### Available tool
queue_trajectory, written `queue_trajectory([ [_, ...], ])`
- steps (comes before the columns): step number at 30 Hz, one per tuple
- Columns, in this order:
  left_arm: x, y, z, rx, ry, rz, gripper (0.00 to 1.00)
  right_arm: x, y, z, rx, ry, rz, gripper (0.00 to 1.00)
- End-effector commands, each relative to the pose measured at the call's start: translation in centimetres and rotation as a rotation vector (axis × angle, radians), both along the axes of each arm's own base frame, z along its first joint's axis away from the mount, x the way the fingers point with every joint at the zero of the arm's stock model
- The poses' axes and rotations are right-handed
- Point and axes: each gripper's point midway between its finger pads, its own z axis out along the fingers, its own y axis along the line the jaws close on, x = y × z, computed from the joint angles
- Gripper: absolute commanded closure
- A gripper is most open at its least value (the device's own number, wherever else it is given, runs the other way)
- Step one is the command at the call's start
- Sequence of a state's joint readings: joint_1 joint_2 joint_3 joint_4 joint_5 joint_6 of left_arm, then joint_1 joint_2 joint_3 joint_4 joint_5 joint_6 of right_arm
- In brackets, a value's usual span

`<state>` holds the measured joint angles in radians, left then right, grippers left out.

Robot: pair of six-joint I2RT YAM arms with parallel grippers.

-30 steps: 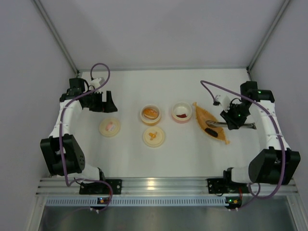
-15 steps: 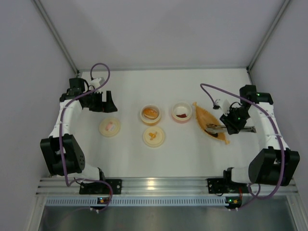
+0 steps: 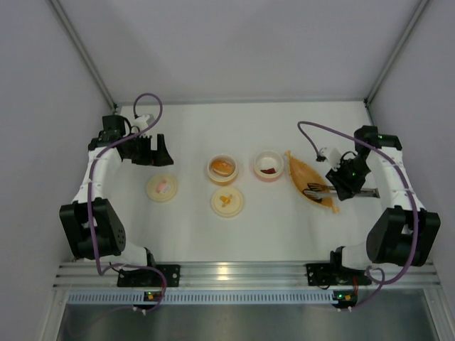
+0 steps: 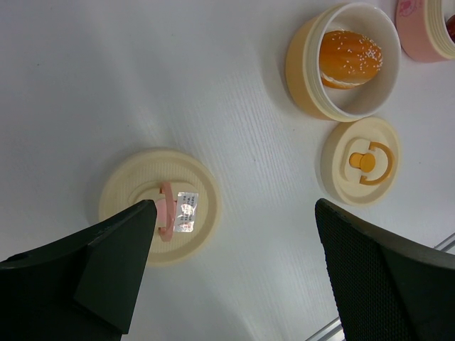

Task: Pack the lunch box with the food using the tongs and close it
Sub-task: Pick up the fake food from the plate.

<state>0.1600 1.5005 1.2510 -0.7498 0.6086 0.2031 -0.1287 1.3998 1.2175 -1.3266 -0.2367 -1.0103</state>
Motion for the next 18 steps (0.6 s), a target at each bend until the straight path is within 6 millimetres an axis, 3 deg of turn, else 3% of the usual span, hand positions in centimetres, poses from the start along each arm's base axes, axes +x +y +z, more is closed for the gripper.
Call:
queue_trajectory([
  [1, 0.8, -0.1, 1.0, -0.003, -0.05, -0.003, 0.02, -3.6, 0.2, 0.7, 0.017, 0.152, -0.016, 0.62],
  [10, 1.0, -0.1, 0.8, -0.004, -0.047, 0.003, 0.02, -2.3, -0.9, -0.8, -0.036, 0.152, -0.057, 0.62],
  [18, 1.1, -0.1, 0.6, -0.013, -0.036, 0.01, 0.02, -1.4, -1.6, -0.8, -0.071, 0.107, -0.084, 0.67],
])
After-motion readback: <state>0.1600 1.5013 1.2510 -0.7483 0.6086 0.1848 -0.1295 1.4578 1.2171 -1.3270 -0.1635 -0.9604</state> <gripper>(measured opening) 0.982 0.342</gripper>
